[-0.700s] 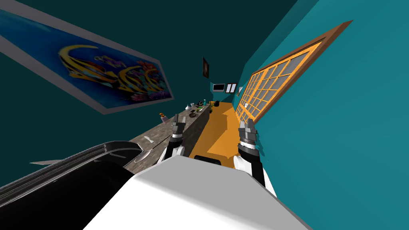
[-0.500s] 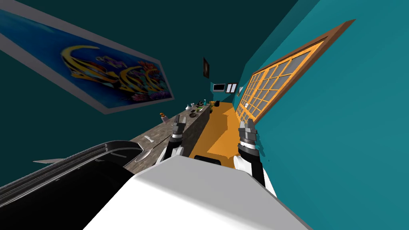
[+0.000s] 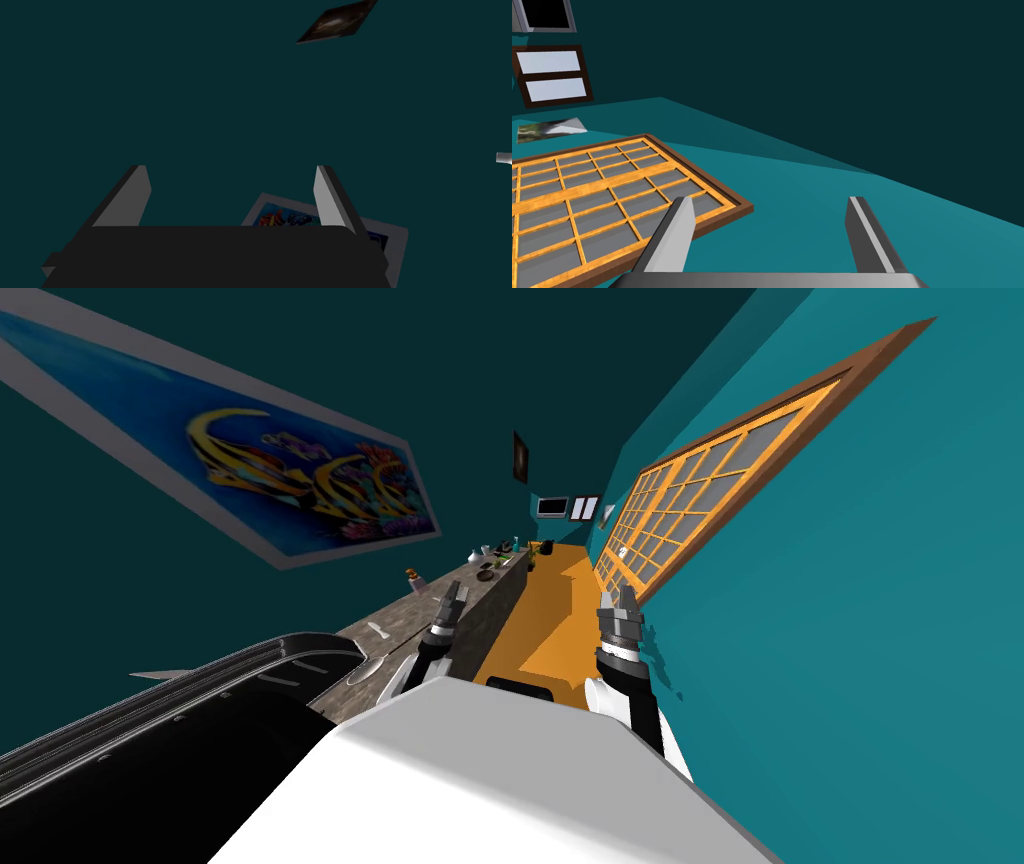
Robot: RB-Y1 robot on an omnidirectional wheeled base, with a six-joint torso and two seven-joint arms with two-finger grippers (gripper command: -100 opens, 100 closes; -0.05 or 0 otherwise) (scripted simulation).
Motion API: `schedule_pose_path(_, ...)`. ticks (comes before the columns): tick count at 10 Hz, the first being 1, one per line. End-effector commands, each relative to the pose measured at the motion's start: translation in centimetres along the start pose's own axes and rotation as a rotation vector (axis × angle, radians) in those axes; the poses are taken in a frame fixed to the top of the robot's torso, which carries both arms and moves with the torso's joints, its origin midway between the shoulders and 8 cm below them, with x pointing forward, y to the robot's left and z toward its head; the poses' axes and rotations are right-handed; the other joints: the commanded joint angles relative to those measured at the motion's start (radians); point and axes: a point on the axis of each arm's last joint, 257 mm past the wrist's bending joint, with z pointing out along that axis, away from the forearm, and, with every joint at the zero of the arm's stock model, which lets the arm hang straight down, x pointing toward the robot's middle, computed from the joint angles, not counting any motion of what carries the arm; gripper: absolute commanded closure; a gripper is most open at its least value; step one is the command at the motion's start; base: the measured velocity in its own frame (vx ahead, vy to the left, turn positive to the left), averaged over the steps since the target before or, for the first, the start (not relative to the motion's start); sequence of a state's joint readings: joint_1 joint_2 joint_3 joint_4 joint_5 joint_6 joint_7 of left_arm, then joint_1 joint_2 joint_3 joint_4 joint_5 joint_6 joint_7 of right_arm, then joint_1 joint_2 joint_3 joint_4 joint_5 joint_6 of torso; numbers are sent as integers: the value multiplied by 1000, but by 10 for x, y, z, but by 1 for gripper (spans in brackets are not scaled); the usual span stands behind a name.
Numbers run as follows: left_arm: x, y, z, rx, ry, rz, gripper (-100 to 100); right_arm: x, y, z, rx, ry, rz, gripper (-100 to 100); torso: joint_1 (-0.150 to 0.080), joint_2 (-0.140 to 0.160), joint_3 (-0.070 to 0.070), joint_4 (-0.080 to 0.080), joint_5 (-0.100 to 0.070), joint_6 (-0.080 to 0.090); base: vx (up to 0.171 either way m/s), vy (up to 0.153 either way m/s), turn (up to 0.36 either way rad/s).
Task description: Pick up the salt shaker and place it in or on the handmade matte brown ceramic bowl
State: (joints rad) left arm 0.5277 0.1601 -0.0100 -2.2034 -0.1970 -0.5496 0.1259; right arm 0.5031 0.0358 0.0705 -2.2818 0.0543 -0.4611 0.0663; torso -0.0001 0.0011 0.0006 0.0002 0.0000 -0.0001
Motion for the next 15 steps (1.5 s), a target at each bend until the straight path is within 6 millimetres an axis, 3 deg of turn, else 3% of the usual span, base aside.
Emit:
schedule_pose_path(1, 0, 12, -7, -38, 53, 61, -100, 0, 0, 0, 0, 0, 0, 0, 0, 0, 0, 0, 0, 0, -24, -9, 69)
schedule_pose_path(8, -13, 69, -38, -191, 242, 315, -100, 0, 0, 0, 0, 0, 0, 0, 0, 1, 0, 0, 0, 0, -26, -6, 86)
schedule_pose_path(9, -12, 69, -39, -192, 249, 327, -100, 0, 0, 0, 0, 0, 0, 0, 0, 1, 1, 0, 0, 0, -18, -1, 33)
schedule_pose_path(15, -33, 113, -70, -318, 415, 525, -100, 0, 0, 0, 0, 0, 0, 0, 0, -1, -1, 0, 0, 0, 2, 4, 66)
